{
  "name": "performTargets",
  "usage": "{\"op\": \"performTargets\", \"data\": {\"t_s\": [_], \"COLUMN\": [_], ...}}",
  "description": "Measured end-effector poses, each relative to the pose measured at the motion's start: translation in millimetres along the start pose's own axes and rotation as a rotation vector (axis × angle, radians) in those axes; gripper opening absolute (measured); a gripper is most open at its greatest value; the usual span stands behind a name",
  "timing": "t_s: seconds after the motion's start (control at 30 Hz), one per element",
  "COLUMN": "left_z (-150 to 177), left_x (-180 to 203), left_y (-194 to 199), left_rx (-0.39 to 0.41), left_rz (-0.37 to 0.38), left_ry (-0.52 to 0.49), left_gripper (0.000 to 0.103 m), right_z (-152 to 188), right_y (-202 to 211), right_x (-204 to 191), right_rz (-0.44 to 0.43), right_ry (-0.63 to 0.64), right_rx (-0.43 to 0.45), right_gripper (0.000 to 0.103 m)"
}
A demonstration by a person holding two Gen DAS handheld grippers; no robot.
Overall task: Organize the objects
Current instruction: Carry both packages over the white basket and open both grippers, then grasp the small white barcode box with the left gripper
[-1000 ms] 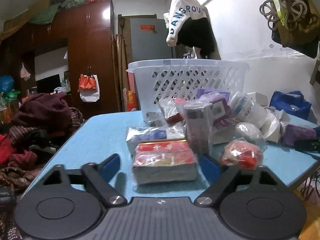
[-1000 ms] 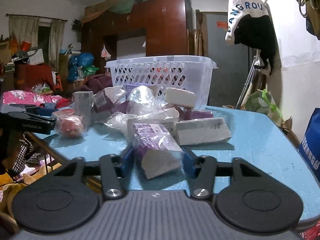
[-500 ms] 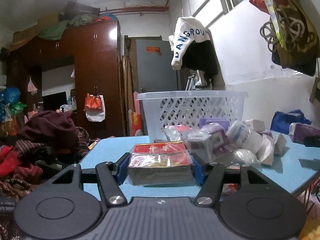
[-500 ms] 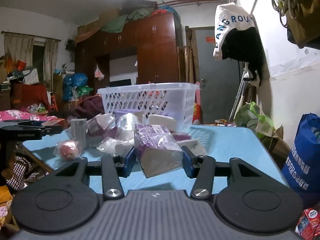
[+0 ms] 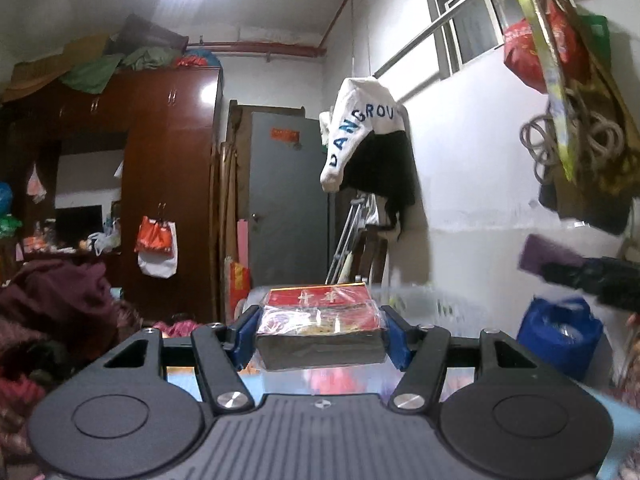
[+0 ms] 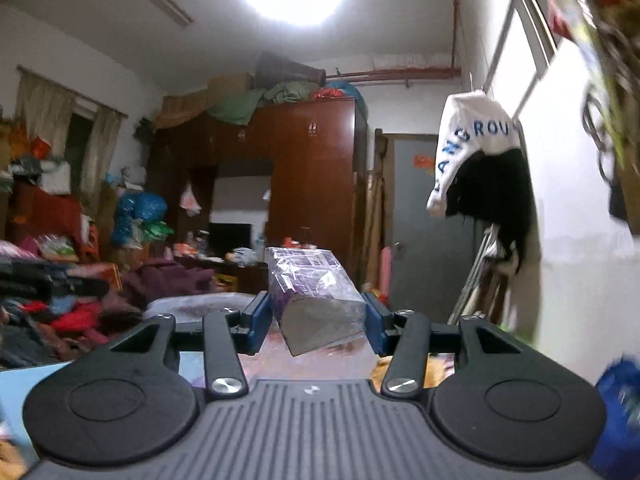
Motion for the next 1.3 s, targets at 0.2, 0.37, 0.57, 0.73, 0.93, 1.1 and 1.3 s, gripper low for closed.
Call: {"op": "performTargets", "data": {"t_s": [0.2, 0.37, 0.57, 0.73, 0.93, 1.1, 1.3], "left_z": [-38.7, -8.9, 7.8, 6.1, 58.1, 92.3, 106.7], "left_x": [-3.6, -1.2, -6.6, -10.7, -3.8, 5.6, 26.8], "left_y": [-85.9, -129.7, -141.9, -96.5, -2.0, 36.8, 29.0], "left_rx": [-0.107, -0.264, -0.276, -0.208, -0.164, -0.155, -0.192], "left_rz": [-0.023, -0.004, -0.037, -0.008, 0.009, 0.025, 0.039], "left_ry": [-0.011, 0.015, 0.028, 0.049, -0.01, 0.037, -0.02], "left_gripper": [0.065, 0.065, 0.094, 0.094, 0.095, 0.095, 0.095], "right_z": [-14.1, 17.2, 18.7, 15.5, 71.0, 111.7, 125.5], "right_y": [-83.0, -121.5, -112.5, -69.9, 4.6, 24.4, 14.7], "right_x": [-0.6, -13.5, -18.0, -0.2, 36.7, 38.6, 13.5], "right_rz": [-0.027, -0.01, -0.029, 0.0, -0.001, -0.056, -0.081], "right_ry": [-0.129, -0.047, -0.016, -0.117, -0.134, -0.153, -0.04], "right_rx": [-0.139, -0.307, -0.316, -0.309, -0.321, -0.402, -0.471], "right_gripper": [0.053, 0.052, 0.098, 0.103, 0.103, 0.098, 0.084]}}
Point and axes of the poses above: each gripper's, at about its wrist camera, not at the fingertips, and y roughly against the way its jaws point, x to its right, z to its underside, the point moved 10 cm from there along -y, roughly the way its jaws point, and after that the axes turned 3 degrees about z, right-handed, at the moved point
